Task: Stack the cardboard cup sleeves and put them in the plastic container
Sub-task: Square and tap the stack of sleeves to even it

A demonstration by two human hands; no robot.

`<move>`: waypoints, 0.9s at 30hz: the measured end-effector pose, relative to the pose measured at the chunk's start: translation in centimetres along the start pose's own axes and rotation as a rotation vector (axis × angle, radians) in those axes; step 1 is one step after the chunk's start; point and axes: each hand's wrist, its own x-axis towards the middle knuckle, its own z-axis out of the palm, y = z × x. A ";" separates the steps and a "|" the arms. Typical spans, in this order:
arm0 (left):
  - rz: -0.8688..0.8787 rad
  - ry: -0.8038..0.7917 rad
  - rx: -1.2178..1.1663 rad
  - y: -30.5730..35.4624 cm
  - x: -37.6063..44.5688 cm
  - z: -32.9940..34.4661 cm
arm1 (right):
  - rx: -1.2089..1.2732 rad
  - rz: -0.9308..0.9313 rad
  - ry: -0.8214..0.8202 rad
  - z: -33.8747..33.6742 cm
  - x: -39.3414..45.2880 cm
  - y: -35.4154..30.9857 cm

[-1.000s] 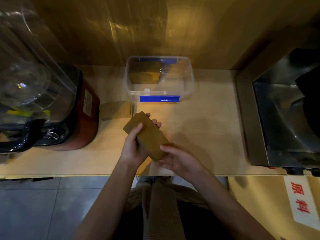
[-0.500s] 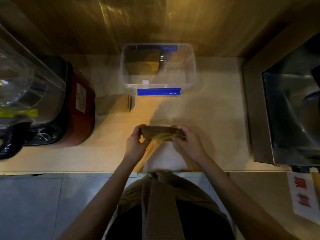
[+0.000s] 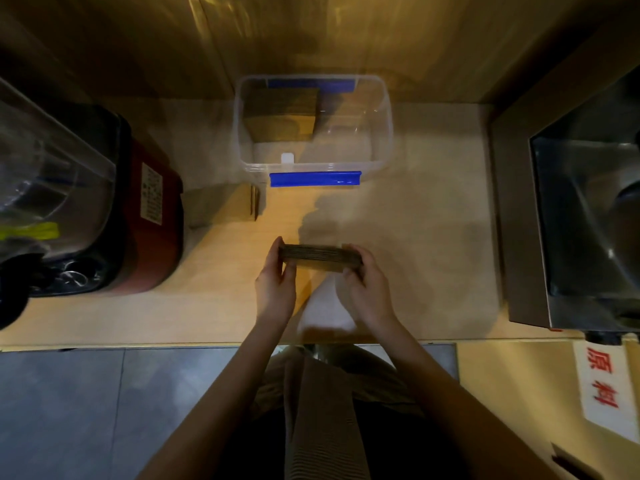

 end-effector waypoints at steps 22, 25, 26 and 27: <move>0.032 0.031 0.279 -0.7 2.9 -6.3 | -0.219 -0.053 -0.198 2.1 3.9 -4.1; -0.063 0.085 0.339 0.1 4.1 -8.5 | -0.192 -0.016 -0.275 3.7 5.7 -6.0; -0.093 0.109 0.334 0.3 4.4 -9.2 | -0.183 0.005 -0.281 4.4 6.2 -6.6; -0.114 0.139 0.322 0.5 4.8 -9.8 | -0.178 0.017 -0.274 5.2 6.7 -7.1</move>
